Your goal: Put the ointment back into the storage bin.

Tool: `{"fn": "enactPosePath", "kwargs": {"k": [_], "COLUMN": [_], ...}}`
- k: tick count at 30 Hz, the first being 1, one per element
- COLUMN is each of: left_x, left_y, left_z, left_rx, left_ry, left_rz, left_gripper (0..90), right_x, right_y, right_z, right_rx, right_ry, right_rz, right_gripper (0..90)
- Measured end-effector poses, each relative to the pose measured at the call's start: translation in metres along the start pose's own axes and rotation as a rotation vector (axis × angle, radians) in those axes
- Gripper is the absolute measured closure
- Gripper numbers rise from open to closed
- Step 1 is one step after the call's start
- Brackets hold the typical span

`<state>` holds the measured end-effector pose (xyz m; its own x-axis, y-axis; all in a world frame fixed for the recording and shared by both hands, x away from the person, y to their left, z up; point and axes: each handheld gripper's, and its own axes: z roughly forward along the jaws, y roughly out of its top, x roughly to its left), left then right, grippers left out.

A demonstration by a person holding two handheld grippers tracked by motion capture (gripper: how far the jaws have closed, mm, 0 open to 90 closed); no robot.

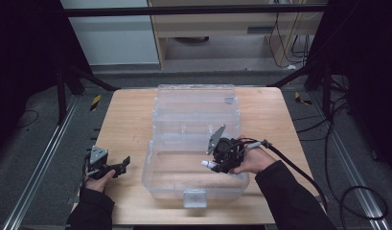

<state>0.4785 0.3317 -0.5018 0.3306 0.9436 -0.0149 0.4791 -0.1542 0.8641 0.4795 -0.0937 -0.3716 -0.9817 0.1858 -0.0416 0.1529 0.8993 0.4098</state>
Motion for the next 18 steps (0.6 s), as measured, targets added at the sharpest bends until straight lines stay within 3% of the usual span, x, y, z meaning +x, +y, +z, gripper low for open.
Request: {"fn": "enactPosePath", "kwargs": {"k": [7, 18], "left_x": [0.0, 0.0], "left_y": [0.0, 0.0], "left_z": [0.0, 0.0], "left_rx": [0.0, 0.0], "left_ry": [0.0, -0.001], "left_rz": [0.0, 0.001], "left_gripper": [2.7, 2.7], "right_x": [0.003, 0.005], "right_y": [-0.004, -0.007], "right_z": [0.011, 0.029], "right_rx": [0.025, 0.084], "right_ry": [0.027, 0.063], "right_rz": [-0.043, -0.068], "right_gripper": [69.9, 69.9]}}
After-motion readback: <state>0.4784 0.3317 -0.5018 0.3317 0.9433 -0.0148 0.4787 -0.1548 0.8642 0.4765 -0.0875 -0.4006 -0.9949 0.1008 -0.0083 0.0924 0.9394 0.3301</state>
